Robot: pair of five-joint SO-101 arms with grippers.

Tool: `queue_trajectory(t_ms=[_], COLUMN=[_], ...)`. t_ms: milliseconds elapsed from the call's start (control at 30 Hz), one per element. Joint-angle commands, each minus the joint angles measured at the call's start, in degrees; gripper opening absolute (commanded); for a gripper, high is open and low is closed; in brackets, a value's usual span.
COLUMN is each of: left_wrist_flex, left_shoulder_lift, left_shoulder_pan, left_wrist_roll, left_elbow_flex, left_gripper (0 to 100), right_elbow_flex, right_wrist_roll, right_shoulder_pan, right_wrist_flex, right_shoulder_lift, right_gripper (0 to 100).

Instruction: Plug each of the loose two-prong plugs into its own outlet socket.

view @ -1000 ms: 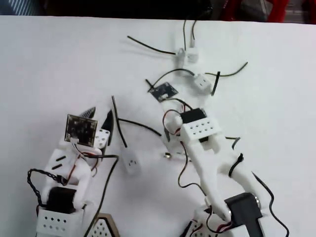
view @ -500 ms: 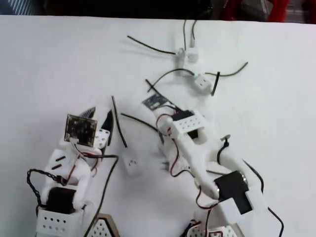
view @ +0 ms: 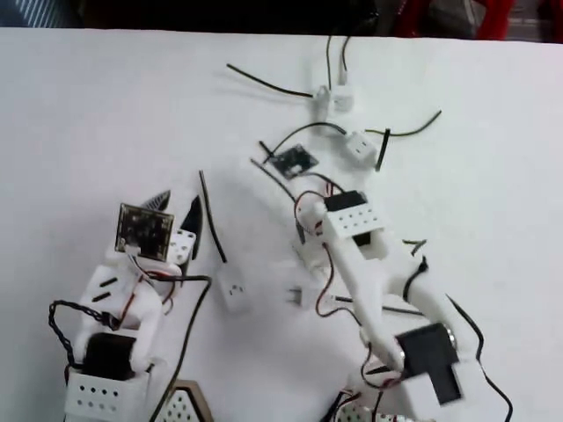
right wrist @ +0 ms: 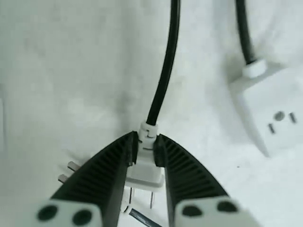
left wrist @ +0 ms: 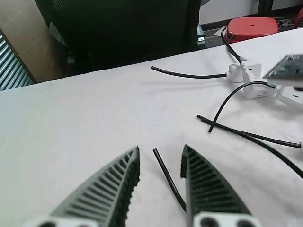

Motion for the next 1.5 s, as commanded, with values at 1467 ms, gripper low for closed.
queue_trajectory(t_ms=[1467], left_wrist_flex=[0.00], left_shoulder_lift=[-0.66], left_shoulder_pan=[0.31], left_wrist_roll=[0.00], left_elbow_flex=[-0.44], left_gripper=[15], right_elbow_flex=[0.88], right_wrist_roll=[2.73], right_shoulder_pan=[7.34], right_wrist_flex=[3.12], right_shoulder_lift=[7.08], right_gripper=[10.1])
